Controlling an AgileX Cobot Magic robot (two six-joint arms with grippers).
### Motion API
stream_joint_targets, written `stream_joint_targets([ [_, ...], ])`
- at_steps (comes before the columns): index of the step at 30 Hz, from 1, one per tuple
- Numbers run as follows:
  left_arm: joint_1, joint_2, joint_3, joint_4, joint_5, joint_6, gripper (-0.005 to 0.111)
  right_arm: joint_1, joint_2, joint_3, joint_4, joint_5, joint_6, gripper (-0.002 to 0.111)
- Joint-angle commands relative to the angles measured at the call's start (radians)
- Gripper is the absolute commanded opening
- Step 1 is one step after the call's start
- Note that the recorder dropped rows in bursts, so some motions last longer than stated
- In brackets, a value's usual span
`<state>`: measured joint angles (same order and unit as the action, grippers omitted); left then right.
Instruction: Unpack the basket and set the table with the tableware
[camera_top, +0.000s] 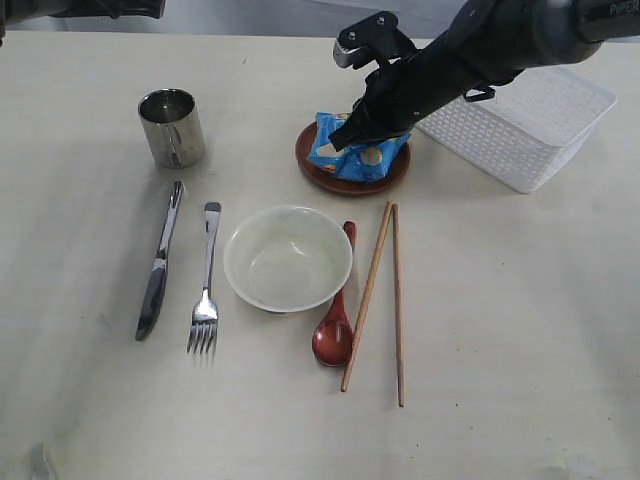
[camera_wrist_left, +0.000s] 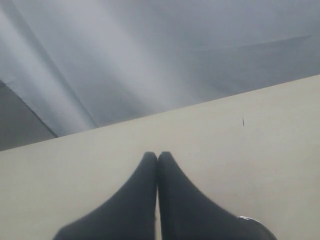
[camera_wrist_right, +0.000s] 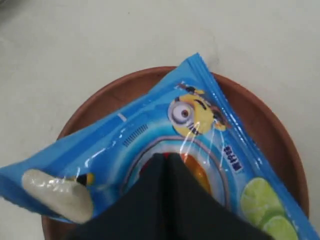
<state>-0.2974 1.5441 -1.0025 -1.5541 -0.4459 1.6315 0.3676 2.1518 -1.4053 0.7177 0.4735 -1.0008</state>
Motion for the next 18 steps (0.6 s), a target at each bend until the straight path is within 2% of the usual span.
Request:
stream_joint_targets([
  [1, -0.003, -0.004, 0.006, -0.003, 0.006, -0.005, 0.000, -0.004, 0.019, 0.000, -0.003, 0.021, 0.011, 0.000],
  [9, -0.003, -0.004, 0.006, -0.003, 0.006, -0.005, 0.000, -0.004, -0.019, -0.002, -0.003, 0.079, 0.011, 0.000],
  [14, -0.003, -0.004, 0.006, -0.003, 0.006, -0.005, 0.000, -0.004, -0.173, -0.002, -0.009, 0.116, 0.027, 0.000],
  [18, -0.003, -0.004, 0.006, -0.003, 0.006, -0.002, 0.000, -0.013, -0.304, -0.002, -0.069, 0.119, 0.113, 0.000],
])
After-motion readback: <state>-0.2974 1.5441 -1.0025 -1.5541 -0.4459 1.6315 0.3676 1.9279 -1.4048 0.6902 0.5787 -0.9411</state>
